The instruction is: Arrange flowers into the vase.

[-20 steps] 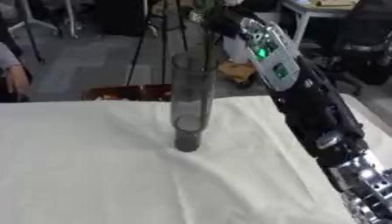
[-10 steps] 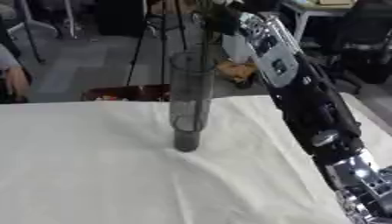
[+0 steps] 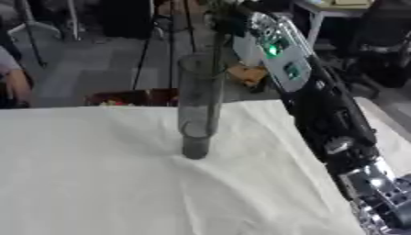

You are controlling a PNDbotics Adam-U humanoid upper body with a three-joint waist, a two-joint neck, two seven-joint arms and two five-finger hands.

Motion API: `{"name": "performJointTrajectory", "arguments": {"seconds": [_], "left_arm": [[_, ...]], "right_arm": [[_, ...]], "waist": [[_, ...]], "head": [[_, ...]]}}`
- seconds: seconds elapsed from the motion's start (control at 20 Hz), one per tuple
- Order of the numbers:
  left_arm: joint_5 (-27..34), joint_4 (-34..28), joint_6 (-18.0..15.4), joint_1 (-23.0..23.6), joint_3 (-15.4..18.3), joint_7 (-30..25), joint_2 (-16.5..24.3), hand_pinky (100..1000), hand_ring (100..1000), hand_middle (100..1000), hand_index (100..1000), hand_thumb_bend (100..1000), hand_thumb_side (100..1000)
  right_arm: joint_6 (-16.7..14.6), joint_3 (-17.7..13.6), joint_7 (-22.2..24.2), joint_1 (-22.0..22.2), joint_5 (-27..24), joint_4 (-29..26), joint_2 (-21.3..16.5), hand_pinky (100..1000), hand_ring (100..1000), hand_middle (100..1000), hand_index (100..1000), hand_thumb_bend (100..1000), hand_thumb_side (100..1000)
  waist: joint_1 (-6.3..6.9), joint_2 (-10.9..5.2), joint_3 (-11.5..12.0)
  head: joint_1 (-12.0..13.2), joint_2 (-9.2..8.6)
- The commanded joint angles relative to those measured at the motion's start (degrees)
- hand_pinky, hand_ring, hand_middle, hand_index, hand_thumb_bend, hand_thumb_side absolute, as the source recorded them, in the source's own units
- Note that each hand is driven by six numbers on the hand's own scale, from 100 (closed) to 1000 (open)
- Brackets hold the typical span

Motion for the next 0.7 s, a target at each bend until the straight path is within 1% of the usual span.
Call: {"name": "performJointTrajectory", "arguments": {"seconds": [0.05,0.2,0.35,0.45,0.6,0.65,0.7], "left_arm": [[-0.22,-1.10,0.07,-0.46,0.56,0.09,1.31,811,914,939,985,100,1000],[-0.22,-1.10,0.07,-0.42,0.59,0.11,1.22,811,914,939,985,100,1000],[-0.23,-1.10,0.09,-0.37,0.61,0.15,1.13,811,914,939,985,100,1000],[-0.24,-1.10,0.08,-0.37,0.61,0.17,1.11,811,914,939,985,100,1000],[-0.24,-1.10,0.08,-0.38,0.60,0.17,1.11,811,914,939,985,100,1000],[-0.24,-1.10,0.08,-0.37,0.60,0.17,1.11,811,914,939,985,100,1000],[-0.22,-1.10,0.11,-0.25,0.65,0.20,0.98,811,914,939,986,100,1000]], "right_arm": [[0.07,-0.55,-0.93,-0.97,-1.11,-2.03,-1.25,836,852,618,490,100,791],[0.51,-1.06,-2.77,-0.17,-2.67,-3.34,-1.47,832,842,604,488,100,786],[1.43,-1.86,-6.19,0.87,-5.06,-4.79,-1.35,828,833,595,485,100,771],[1.87,-1.71,-7.87,1.22,-6.47,-5.13,-1.36,828,833,595,485,100,771],[2.15,-1.34,-9.10,1.37,-7.72,-5.14,-1.42,828,833,595,485,100,771],[2.19,-1.27,-9.33,1.39,-7.96,-5.13,-1.44,822,819,579,481,100,741],[2.45,-1.76,-9.78,1.72,-8.08,-5.65,-1.40,823,817,577,482,100,733]], "waist": [[0.18,-1.32,-0.04],[0.16,-1.39,-0.14],[0.19,-1.43,-0.21],[0.19,-1.44,-0.21],[0.18,-1.44,-0.20],[0.19,-1.44,-0.21],[0.34,-1.44,-0.37]], "head": [[0.11,0.00],[0.18,-0.05],[0.25,-0.17],[0.24,-0.20],[0.24,-0.21],[0.24,-0.21],[0.29,-0.28]]}}
